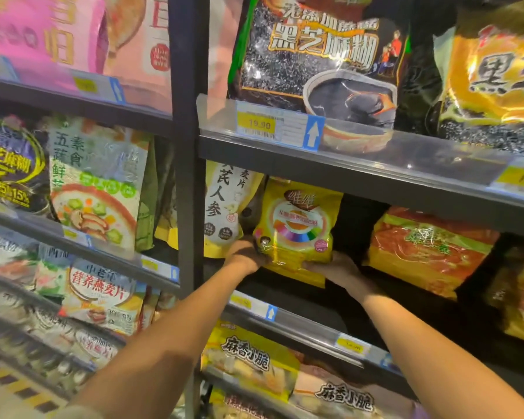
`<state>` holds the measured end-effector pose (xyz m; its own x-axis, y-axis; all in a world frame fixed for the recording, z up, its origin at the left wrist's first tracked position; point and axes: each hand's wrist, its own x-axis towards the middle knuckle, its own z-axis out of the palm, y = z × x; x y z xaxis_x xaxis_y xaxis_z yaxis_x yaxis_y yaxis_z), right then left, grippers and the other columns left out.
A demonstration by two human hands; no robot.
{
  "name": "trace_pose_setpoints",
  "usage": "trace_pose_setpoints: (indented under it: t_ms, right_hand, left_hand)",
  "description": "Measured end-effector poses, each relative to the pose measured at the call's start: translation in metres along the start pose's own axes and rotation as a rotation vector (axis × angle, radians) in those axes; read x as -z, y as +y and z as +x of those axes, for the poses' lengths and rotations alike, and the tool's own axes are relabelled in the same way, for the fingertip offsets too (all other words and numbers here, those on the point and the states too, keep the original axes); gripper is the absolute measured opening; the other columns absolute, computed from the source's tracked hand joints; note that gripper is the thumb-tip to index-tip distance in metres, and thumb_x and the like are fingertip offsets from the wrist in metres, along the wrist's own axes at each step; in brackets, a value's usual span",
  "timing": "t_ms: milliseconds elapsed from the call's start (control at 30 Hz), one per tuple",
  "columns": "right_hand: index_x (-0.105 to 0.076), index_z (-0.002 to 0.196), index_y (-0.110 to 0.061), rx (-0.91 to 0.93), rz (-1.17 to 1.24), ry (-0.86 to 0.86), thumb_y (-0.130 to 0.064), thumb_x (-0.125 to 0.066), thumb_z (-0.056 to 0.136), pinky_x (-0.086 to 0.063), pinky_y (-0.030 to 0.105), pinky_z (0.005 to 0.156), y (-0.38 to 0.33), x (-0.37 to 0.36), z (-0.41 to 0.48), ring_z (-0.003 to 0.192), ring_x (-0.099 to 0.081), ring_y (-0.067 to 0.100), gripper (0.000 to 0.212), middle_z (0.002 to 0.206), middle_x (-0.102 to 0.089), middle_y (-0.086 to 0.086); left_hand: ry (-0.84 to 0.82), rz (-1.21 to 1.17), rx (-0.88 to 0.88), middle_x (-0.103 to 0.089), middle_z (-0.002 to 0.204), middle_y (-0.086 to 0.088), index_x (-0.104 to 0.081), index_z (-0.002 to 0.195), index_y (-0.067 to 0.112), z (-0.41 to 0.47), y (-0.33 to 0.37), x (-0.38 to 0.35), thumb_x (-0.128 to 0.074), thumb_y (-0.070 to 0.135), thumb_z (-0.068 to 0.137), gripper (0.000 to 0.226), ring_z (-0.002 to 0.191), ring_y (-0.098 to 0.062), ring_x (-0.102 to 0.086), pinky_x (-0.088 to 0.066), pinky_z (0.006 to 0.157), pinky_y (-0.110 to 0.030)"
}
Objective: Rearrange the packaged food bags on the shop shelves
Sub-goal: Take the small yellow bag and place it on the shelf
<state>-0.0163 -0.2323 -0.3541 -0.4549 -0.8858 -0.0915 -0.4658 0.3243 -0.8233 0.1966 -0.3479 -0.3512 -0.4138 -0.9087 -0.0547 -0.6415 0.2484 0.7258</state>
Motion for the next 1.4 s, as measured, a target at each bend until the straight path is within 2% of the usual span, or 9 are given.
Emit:
trace_pose_setpoints:
  t_ms: [167, 333, 533, 800, 1000, 1100, 1167, 1233, 1400]
  right_hand:
    - [-0.066, 0.115, -0.032, 0.056, -0.001, 0.060, -0.037, -0.089, 0.076, -0.048, 0.022, 0.080, 0.003, 0.002, 0.010, 0.094, -0.063, 0.005, 0.046, 0.103, -0.068, -0.014]
    - [-0.060, 0.119, -0.023, 0.005, 0.091, 0.180, -0.033, -0.089, 0.078, -0.060, 0.031, 0.068, 0.005, -0.009, 0.023, 0.088, -0.072, 0.018, 0.051, 0.109, -0.071, 0.001]
    - [-0.059, 0.126, -0.016, -0.019, 0.114, 0.157, -0.030, -0.087, 0.080, -0.064, 0.041, 0.078, 0.011, -0.013, 0.035, 0.089, -0.075, 0.024, 0.056, 0.112, -0.071, 0.008]
    - [-0.056, 0.126, -0.016, -0.003, 0.131, 0.132, -0.030, -0.088, 0.079, -0.061, 0.026, 0.063, 0.015, -0.011, 0.035, 0.087, -0.073, 0.018, 0.059, 0.114, -0.070, 0.008]
    - [-0.051, 0.136, -0.017, -0.019, 0.071, 0.059, -0.032, -0.084, 0.083, -0.063, 0.039, 0.084, 0.021, -0.004, 0.023, 0.093, -0.070, 0.016, 0.064, 0.113, -0.066, 0.000]
    - [-0.044, 0.149, -0.015, -0.044, -0.041, 0.042, -0.044, -0.080, 0.085, -0.060, 0.039, 0.088, 0.026, 0.003, 0.012, 0.100, -0.072, 0.019, 0.079, 0.135, -0.062, 0.005]
    - [-0.037, 0.156, -0.015, -0.040, -0.178, 0.047, -0.052, -0.076, 0.085, -0.053, 0.042, 0.102, 0.027, 0.007, 0.002, 0.124, -0.062, 0.026, 0.089, 0.153, -0.050, 0.008]
    - [-0.036, 0.156, -0.016, -0.038, -0.285, 0.046, -0.055, -0.072, 0.087, -0.046, 0.039, 0.108, 0.025, 0.009, -0.012, 0.139, -0.049, 0.030, 0.087, 0.158, -0.044, 0.010]
    - [-0.041, 0.152, -0.023, -0.064, -0.440, 0.081, -0.056, -0.065, 0.092, -0.044, 0.036, 0.107, 0.011, 0.010, -0.049, 0.138, -0.049, 0.029, 0.072, 0.156, -0.044, 0.007]
  left_hand:
    - [0.038, -0.082, 0.026, -0.065, 0.132, -0.015, -0.054, 0.137, 0.010, 0.006, 0.003, -0.008, -0.078, 0.030, 0.085, 0.061, 0.119, -0.036, -0.062, -0.049, 0.088, -0.032]
    - [0.062, -0.202, -0.008, -0.058, 0.141, -0.018, -0.048, 0.141, 0.004, 0.014, 0.013, -0.013, -0.080, 0.022, 0.085, 0.067, 0.128, -0.037, -0.056, -0.050, 0.101, -0.042]
    - [0.033, -0.207, -0.029, -0.056, 0.144, -0.017, -0.046, 0.143, 0.005, 0.019, 0.012, -0.015, -0.078, 0.016, 0.086, 0.066, 0.132, -0.035, -0.054, -0.045, 0.103, -0.037]
    - [-0.007, -0.188, 0.001, -0.054, 0.148, -0.015, -0.039, 0.151, 0.010, 0.007, 0.015, -0.011, -0.077, 0.028, 0.088, 0.075, 0.136, -0.035, -0.052, -0.045, 0.111, -0.044]
    - [-0.031, -0.056, 0.021, -0.045, 0.155, -0.016, -0.029, 0.156, 0.010, -0.012, 0.023, -0.009, -0.065, 0.030, 0.098, 0.071, 0.140, -0.036, -0.045, -0.041, 0.113, -0.041]
    - [-0.041, 0.073, -0.029, -0.037, 0.159, -0.015, -0.025, 0.158, 0.011, -0.020, 0.027, -0.007, -0.061, 0.035, 0.100, 0.073, 0.146, -0.035, -0.037, -0.035, 0.118, -0.042]
    - [-0.057, 0.145, -0.041, -0.036, 0.160, -0.014, -0.021, 0.160, 0.012, -0.025, 0.026, -0.006, -0.061, 0.038, 0.099, 0.077, 0.148, -0.034, -0.034, -0.034, 0.118, -0.041]
    - [-0.061, 0.195, -0.063, -0.038, 0.158, -0.015, -0.024, 0.160, 0.014, -0.031, 0.021, -0.007, -0.063, 0.042, 0.096, 0.080, 0.146, -0.034, -0.036, -0.036, 0.118, -0.040]
    - [0.011, 0.348, -0.226, -0.052, 0.144, -0.013, -0.045, 0.143, 0.015, -0.064, 0.012, -0.009, -0.060, 0.050, 0.094, 0.061, 0.137, -0.035, -0.043, -0.044, 0.110, -0.045]
